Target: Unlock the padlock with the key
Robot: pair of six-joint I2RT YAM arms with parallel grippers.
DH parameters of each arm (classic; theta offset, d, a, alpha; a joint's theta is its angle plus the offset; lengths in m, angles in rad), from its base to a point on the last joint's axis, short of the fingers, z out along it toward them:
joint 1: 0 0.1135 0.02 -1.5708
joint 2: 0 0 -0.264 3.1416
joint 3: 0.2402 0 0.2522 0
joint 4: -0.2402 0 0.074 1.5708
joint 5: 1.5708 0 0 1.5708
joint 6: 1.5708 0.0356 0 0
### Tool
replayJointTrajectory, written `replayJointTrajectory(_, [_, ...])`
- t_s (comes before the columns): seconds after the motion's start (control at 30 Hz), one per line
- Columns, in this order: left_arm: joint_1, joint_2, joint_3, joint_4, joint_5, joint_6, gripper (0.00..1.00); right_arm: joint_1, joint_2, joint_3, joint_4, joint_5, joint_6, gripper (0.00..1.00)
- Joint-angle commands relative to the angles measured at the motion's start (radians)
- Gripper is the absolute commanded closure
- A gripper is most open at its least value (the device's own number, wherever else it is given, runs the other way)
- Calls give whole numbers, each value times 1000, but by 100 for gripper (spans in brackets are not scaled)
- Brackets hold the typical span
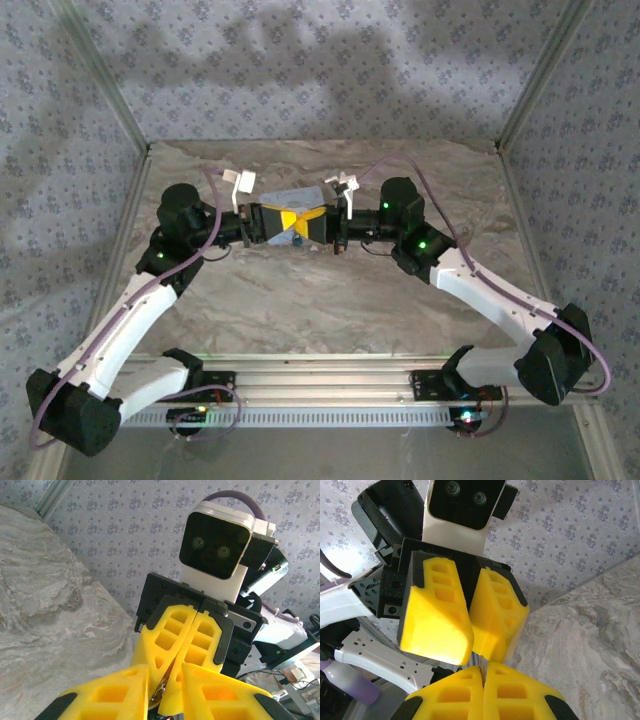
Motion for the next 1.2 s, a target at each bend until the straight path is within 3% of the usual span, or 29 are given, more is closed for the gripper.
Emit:
replayJointTrajectory(0.0, [-7, -5, 5, 35, 42, 11, 78, -4, -4, 19, 37, -22, 22, 100])
replayJointTrajectory(0.27, [-7, 0, -2, 40, 55, 13, 83, -6, -5, 21, 41, -27, 24, 100])
replayJointTrajectory(0.4, [-13, 1, 0, 46, 73, 29, 100, -6, -3, 19, 38, -27, 22, 100])
replayJointTrajectory(0.67, [-18, -9, 29, -48, 51, 129, 100, -13, -8, 28, -57, 57, -9, 99])
replayJointTrajectory(0.77, [-18, 4, 62, -137, 39, 188, 100, -23, -14, 21, -79, 85, -10, 91])
replayJointTrajectory(1.0, [-18, 7, 72, -158, 0, 229, 100, -51, -42, 9, -114, 107, -11, 79])
replayJointTrajectory(1.17, [-18, 18, 93, -218, -26, 291, 100, -76, -69, 7, -155, 93, -10, 59])
